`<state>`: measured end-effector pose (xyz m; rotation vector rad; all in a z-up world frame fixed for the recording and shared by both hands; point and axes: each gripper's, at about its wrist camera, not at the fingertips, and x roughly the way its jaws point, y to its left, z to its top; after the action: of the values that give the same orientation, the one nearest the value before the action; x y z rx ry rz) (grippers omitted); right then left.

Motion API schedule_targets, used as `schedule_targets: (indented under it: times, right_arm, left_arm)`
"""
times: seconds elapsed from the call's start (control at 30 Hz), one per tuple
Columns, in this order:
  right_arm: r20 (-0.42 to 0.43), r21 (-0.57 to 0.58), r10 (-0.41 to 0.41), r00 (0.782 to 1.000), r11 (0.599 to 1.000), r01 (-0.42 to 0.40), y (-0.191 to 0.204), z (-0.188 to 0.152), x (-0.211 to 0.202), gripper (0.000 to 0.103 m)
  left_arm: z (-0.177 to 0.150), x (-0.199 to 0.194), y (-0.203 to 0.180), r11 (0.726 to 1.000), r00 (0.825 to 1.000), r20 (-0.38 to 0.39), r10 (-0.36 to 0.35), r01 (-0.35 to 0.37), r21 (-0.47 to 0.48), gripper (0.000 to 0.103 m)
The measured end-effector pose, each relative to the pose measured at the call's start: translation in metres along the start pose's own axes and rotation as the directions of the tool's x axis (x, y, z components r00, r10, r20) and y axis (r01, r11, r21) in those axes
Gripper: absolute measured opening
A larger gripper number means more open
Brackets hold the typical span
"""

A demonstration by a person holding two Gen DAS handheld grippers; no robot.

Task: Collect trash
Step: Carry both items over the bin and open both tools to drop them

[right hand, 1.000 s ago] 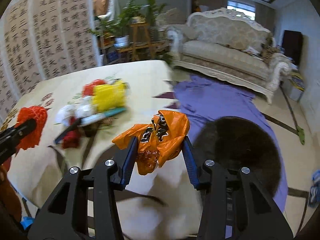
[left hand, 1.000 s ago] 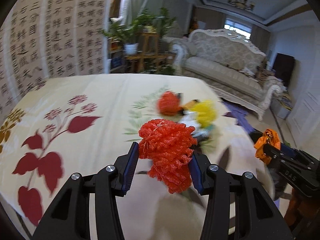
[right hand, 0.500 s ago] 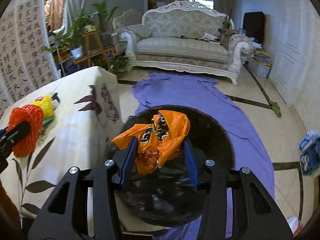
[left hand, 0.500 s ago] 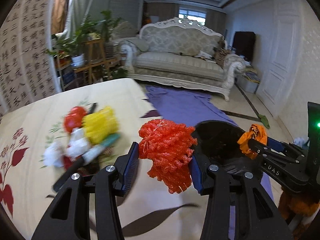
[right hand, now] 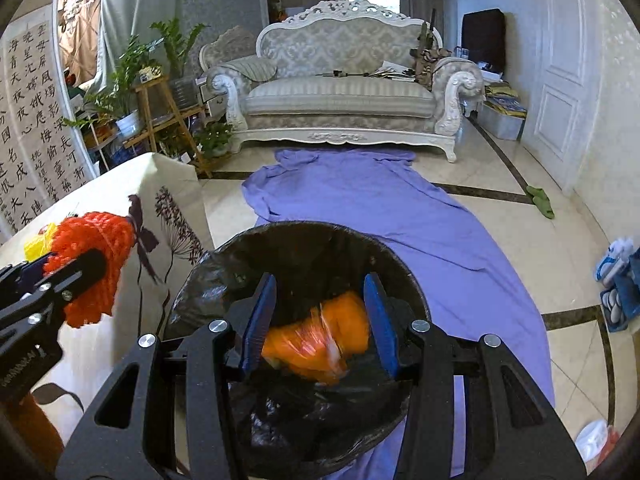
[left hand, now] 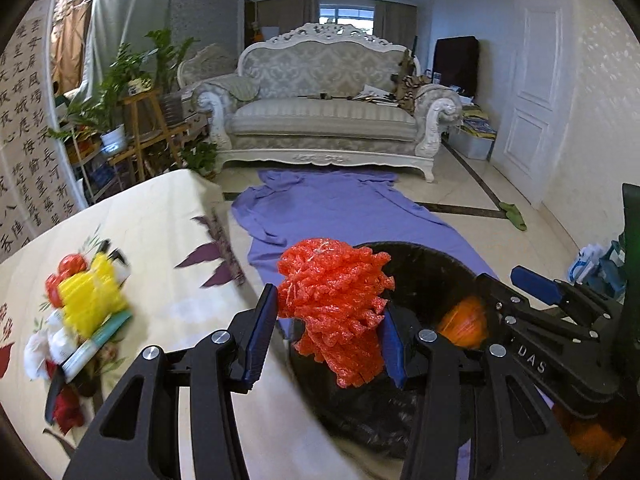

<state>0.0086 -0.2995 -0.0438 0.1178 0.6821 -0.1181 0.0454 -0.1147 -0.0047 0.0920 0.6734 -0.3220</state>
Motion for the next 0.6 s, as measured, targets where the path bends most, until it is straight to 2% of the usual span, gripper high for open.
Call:
schedule_targets:
  times: [0.13, 0.23, 0.3, 0.33, 0.37, 0.53, 0.6]
  right_arm:
    - [0.002, 0.016, -0.005, 1.0, 1.0, 0.005, -0.008, 0.002, 0.004, 0.045]
    - [0.002, 0.029, -0.004, 1.0, 1.0, 0.004, -0.012, 0.002, 0.004, 0.045]
    - [-0.001, 0.036, -0.007, 1.0, 0.999, 0.007, -0.015, 0.002, 0.004, 0.047]
    - [-0.003, 0.04, -0.007, 1.0, 0.999, 0.007, -0.016, 0.002, 0.004, 0.048]
    - [-0.004, 0.045, -0.008, 1.0, 0.999, 0.009, -0.017, 0.001, 0.004, 0.056]
    - [-0.004, 0.064, -0.014, 1.0, 0.998, 0.014, -0.018, -0.002, 0.001, 0.061]
    - [-0.005, 0.072, -0.006, 1.0, 0.997, 0.006, -0.018, -0.002, 0.0, 0.067]
  left_arm:
    - [0.001, 0.015, -0.013, 0.999, 1.0, -0.025, -0.002, 0.003, 0.04, 0.055]
    - [-0.003, 0.018, -0.01, 1.0, 0.999, -0.042, -0.009, 0.01, 0.019, 0.065]
    - [-0.005, 0.018, -0.009, 1.0, 0.999, -0.044, -0.004, 0.005, 0.01, 0.066]
    - [-0.004, 0.019, -0.009, 1.0, 0.999, -0.046, -0.002, 0.003, 0.013, 0.067]
    - [-0.003, 0.019, -0.009, 1.0, 0.999, -0.046, 0.0, 0.0, 0.015, 0.067]
    - [-0.001, 0.014, -0.005, 1.0, 0.999, -0.034, 0.014, -0.014, -0.003, 0.072]
    - [0.001, 0.012, -0.002, 1.0, 0.999, -0.032, 0.019, -0.019, -0.012, 0.072]
